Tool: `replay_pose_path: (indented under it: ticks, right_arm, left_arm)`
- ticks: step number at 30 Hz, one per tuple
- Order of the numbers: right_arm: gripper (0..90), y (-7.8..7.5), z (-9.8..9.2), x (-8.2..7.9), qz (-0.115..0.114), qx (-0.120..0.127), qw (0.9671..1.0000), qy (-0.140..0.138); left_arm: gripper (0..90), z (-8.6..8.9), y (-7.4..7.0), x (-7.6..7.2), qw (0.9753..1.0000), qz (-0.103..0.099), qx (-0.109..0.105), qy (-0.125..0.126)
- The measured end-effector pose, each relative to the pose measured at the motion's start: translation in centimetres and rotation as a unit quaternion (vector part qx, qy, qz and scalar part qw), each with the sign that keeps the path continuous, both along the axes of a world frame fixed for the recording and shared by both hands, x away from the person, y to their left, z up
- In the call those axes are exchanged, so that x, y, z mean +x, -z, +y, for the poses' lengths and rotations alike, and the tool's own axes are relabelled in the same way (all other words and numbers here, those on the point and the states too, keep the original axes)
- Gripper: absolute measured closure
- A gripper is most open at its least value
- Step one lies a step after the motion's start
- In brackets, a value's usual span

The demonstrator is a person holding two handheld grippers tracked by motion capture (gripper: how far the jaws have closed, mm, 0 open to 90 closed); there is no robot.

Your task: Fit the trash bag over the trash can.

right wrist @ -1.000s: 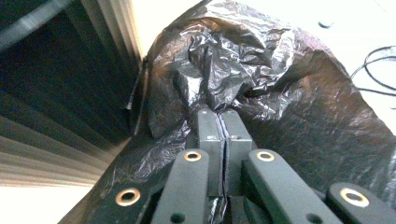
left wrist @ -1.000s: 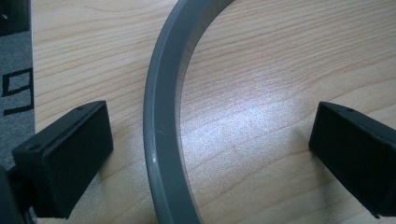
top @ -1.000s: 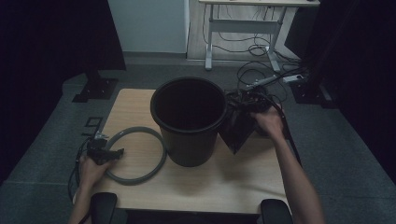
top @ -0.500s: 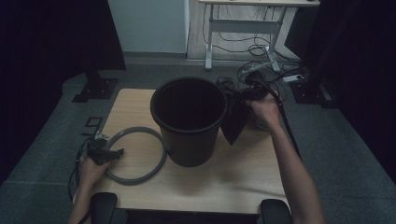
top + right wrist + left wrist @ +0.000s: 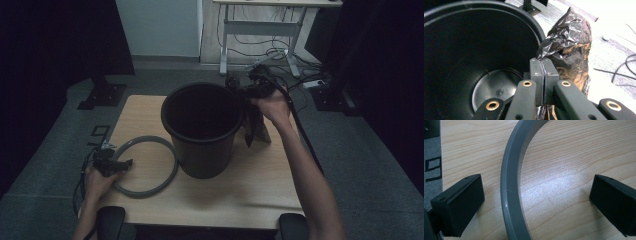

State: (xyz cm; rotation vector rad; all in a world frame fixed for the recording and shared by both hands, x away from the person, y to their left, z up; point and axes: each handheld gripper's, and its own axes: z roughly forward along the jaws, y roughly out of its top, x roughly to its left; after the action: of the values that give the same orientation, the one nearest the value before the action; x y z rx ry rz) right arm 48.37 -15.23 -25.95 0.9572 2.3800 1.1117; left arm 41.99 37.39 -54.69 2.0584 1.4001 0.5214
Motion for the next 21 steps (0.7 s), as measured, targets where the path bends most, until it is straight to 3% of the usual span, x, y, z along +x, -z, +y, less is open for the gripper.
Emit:
replay_pose_path:
  ticks: [10, 21]
  right_arm:
    - [88.4, -0.7, 4.4, -0.2, 0.001, -0.008, 0.9991, -0.043]
    - [88.4, 0.7, 9.9, 0.1, 0.026, -0.012, 0.9944, -0.102]
  left_arm:
    - [0.0, 0.0, 0.0, 0.0, 1.0, 0.0, 0.0, 0.0]
    - [0.0, 0.0, 0.0, 0.0, 1.0, 0.0, 0.0, 0.0]
